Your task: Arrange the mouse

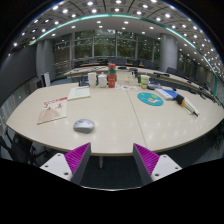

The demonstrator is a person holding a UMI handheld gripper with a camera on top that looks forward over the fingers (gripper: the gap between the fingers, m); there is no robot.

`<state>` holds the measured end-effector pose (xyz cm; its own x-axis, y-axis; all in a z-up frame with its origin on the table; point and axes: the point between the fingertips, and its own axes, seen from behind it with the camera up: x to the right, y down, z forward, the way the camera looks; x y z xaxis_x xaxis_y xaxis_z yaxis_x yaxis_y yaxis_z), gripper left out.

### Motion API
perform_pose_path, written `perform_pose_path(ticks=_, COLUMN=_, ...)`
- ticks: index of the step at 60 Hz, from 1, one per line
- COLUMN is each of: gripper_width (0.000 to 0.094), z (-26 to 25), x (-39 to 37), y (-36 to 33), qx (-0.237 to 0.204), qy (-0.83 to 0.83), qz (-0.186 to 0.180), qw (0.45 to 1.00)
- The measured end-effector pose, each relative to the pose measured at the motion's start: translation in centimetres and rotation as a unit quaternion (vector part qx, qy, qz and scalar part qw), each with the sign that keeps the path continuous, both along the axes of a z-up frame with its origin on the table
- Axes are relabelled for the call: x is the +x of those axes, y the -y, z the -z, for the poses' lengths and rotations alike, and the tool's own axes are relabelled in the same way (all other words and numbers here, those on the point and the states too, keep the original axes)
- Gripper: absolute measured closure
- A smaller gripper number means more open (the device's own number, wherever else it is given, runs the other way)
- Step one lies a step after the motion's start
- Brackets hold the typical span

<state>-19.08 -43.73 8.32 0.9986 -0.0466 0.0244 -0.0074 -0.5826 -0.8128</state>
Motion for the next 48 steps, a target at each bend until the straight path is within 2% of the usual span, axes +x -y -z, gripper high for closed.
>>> perform_pose_path(ticks=9, gripper_width=0.0077, z=4.4, x=-7.0, y=-5.1, qx=-0.009, qy=-0.009, qz=-0.032, qw=0.999)
perform_pose_path(ticks=20, gripper_width=0.0079, z=8.4, x=-9.7, y=-10.3, qx=-0.032, qy=0.005, qz=-0.025, qw=0.999)
perform_pose_path(ticks=48, gripper_width=0.0084, z=9.1, x=-8.9, y=-20.4, qx=-0.030, qy=0.040, qz=-0.012, qw=0.999)
